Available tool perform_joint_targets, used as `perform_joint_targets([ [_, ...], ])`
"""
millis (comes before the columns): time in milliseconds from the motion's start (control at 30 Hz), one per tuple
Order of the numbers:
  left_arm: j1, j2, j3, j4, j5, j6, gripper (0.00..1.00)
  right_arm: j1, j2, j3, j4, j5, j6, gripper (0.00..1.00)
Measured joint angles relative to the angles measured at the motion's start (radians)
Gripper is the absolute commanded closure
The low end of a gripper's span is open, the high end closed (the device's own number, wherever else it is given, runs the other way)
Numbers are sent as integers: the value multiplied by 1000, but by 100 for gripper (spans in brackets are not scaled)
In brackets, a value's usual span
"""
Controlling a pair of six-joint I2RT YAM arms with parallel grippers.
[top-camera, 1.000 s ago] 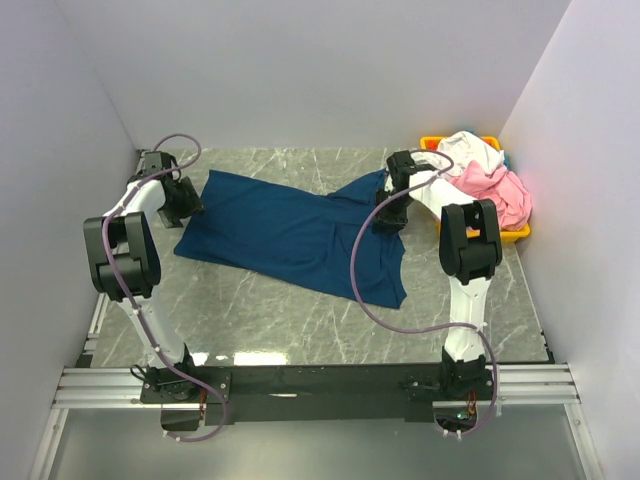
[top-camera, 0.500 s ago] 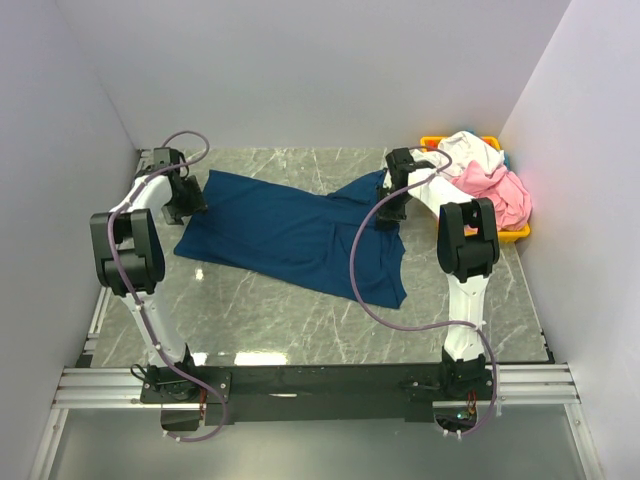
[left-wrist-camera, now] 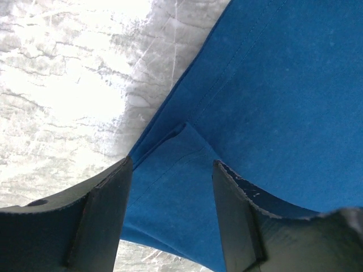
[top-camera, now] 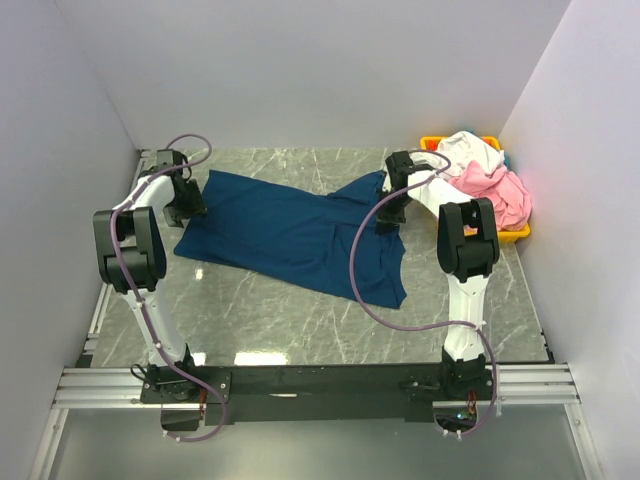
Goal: Fold and stack the t-shirts
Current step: Fold the tshirt
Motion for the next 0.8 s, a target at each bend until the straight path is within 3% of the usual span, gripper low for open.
perform_joint_targets([
  [633, -10, 88, 73, 25, -7, 3, 60, 0, -28, -60, 22, -5, 3, 100],
  [800, -10, 92, 73, 26, -6, 7, 71, 0, -31, -65, 26, -7, 3, 100],
])
